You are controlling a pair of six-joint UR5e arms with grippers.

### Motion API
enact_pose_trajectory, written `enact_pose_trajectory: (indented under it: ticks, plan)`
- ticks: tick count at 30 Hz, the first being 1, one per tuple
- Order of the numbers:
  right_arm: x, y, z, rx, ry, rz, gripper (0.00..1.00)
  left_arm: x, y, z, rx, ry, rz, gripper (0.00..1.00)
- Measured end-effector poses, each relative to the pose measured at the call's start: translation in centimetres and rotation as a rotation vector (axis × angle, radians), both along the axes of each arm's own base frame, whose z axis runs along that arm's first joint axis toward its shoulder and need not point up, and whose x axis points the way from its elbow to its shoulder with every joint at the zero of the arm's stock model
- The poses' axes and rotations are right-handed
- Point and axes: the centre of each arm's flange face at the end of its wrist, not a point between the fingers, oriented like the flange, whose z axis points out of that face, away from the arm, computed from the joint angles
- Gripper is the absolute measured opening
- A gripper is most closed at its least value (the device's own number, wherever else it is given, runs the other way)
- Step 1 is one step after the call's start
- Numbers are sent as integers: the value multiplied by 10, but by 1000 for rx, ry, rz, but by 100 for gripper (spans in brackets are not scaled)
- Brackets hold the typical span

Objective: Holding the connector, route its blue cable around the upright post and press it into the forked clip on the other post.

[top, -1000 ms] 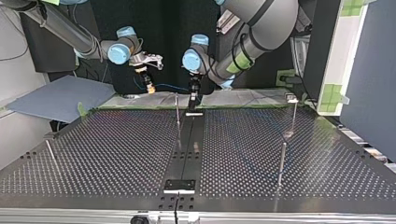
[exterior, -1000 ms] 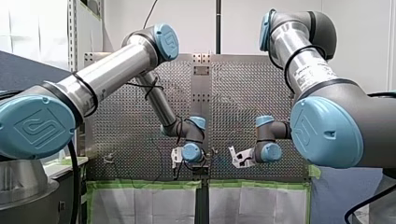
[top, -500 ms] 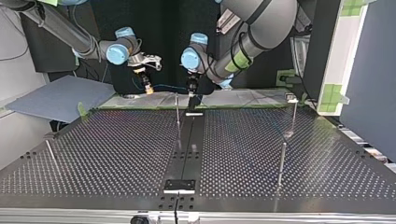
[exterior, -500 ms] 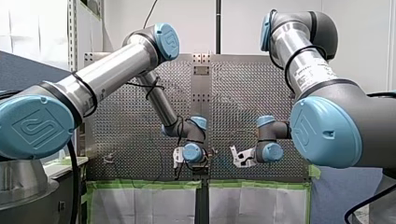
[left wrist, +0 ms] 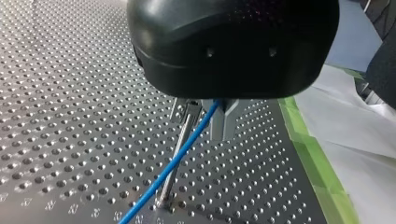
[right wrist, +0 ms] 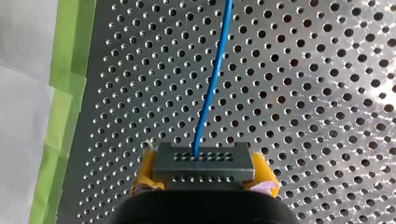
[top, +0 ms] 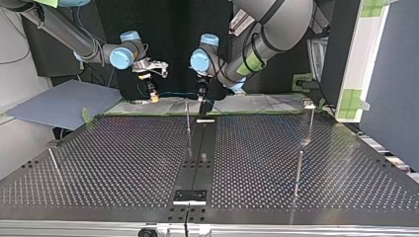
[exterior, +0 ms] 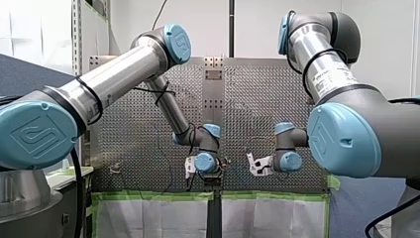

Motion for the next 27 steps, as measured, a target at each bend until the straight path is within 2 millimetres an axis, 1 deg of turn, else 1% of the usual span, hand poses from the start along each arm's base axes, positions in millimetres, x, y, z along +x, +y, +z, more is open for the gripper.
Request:
enact_pose_trajectory:
  ticks: [13, 21, 27]
  plan:
    - [-1, -8, 4, -14, -33, -2, 0, -3, -8, 1, 4, -21, -33, 0]
    - [-2, -16, 7, -19, -70, 2, 0, 4, -9, 5, -25, -34, -28, 0]
    - [-8, -20, 8, -14, -83, -6, 0, 10, -7, 7, -45, -35, -18, 0]
